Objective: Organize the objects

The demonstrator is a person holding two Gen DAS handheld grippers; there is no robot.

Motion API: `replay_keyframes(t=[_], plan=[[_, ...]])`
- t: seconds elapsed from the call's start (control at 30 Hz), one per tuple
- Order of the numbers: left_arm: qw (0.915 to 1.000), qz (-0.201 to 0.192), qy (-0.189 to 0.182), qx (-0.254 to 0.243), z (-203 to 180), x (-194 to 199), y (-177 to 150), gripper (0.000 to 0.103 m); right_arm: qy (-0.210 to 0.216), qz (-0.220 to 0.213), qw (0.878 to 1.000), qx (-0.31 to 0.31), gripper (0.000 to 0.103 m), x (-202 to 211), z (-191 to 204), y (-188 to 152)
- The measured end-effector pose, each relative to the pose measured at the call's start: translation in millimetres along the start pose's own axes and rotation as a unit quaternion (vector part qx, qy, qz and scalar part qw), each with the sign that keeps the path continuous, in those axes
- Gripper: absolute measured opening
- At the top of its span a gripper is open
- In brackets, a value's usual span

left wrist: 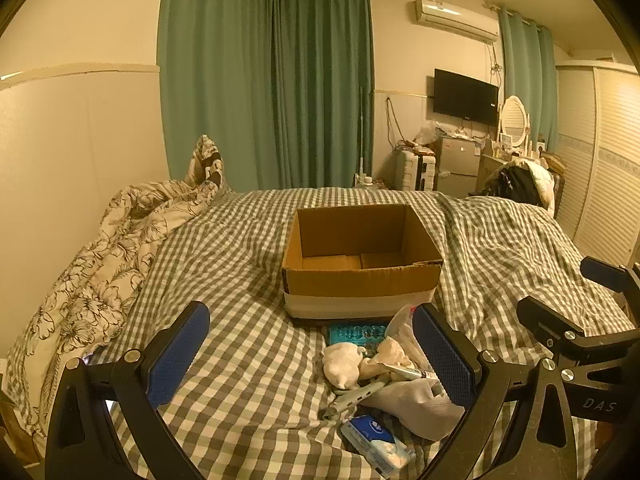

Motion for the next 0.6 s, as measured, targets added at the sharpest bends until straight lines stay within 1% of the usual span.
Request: replay_keyframes(t=[0.13, 0.6], plan=[[1.0, 0.001, -0.003, 0.003, 0.5, 0.2, 0.6, 0.103, 0.001, 0.0, 1.0, 0.003, 0.103, -0.1, 1.4, 0.1], [1.0, 0.0, 0.003, 0.001, 1.8, 0.2, -0.2, 0.103, 0.009, 0.004, 1.0, 0.009, 0.103, -0.4, 6.0, -2.6]])
Point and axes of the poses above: each gripper's, at about its wrist camera, not at the fingertips, and x roughly against the way its jaws point, z to its left, y to its top, the point moved 3 cm from there along -x, roughly the way its jaws point, and after that the axes turned 4 degrees about -z, right-handed, at the moved point
